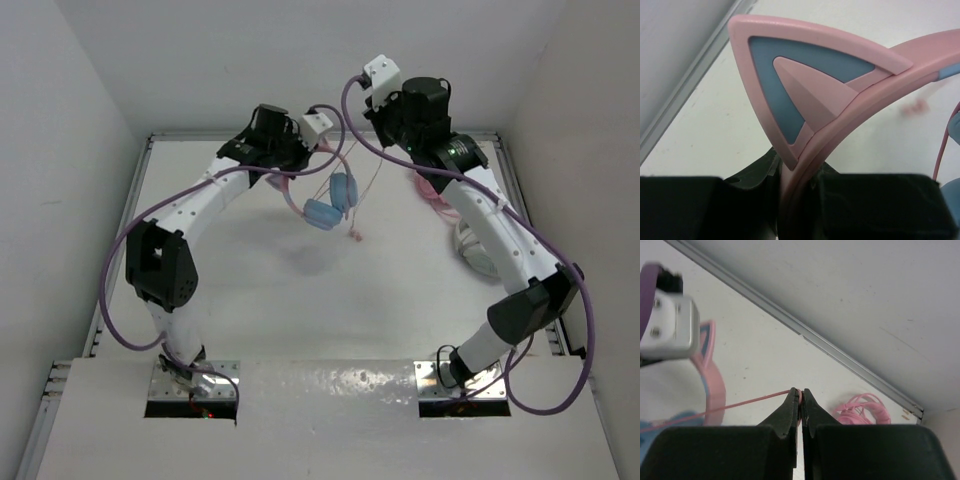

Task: Wrap the headphones

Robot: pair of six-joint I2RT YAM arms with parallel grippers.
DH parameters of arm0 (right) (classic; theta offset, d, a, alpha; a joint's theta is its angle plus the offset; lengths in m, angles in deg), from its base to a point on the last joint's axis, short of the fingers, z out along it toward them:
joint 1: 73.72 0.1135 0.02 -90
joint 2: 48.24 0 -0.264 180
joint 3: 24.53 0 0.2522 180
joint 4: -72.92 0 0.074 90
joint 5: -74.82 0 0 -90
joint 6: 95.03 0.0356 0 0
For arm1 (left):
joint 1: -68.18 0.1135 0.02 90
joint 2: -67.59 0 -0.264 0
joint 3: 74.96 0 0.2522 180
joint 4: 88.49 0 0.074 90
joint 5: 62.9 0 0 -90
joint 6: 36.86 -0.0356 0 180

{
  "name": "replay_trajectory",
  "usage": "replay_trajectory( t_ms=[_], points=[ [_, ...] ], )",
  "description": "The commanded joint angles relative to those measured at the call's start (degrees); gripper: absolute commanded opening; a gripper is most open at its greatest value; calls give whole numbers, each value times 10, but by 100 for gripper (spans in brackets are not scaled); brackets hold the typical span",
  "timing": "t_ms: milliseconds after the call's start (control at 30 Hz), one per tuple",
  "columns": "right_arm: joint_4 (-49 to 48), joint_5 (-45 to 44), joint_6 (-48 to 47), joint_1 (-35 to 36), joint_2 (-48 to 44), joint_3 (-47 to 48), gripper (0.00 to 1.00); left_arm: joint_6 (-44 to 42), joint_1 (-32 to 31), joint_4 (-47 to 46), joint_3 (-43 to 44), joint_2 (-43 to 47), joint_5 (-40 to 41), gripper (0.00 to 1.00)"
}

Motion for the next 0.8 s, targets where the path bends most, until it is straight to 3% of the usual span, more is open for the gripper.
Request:
replay_trajectory(
  t_ms=[0, 200, 433, 767],
  points=[
    [-99, 0, 29, -23, 2, 27, 0, -21, -43, 47, -8, 45, -36, 0],
    [-143, 47, 120, -95, -9, -39, 0, 26, -44, 82, 6, 51, -71, 0],
    [-218, 30, 137, -99, -100, -189, 0, 76, -25, 93, 44, 48, -51, 0],
    [-240, 52, 171, -118, -110, -259, 0, 66, -22, 151, 107, 55, -72, 0]
  ],
)
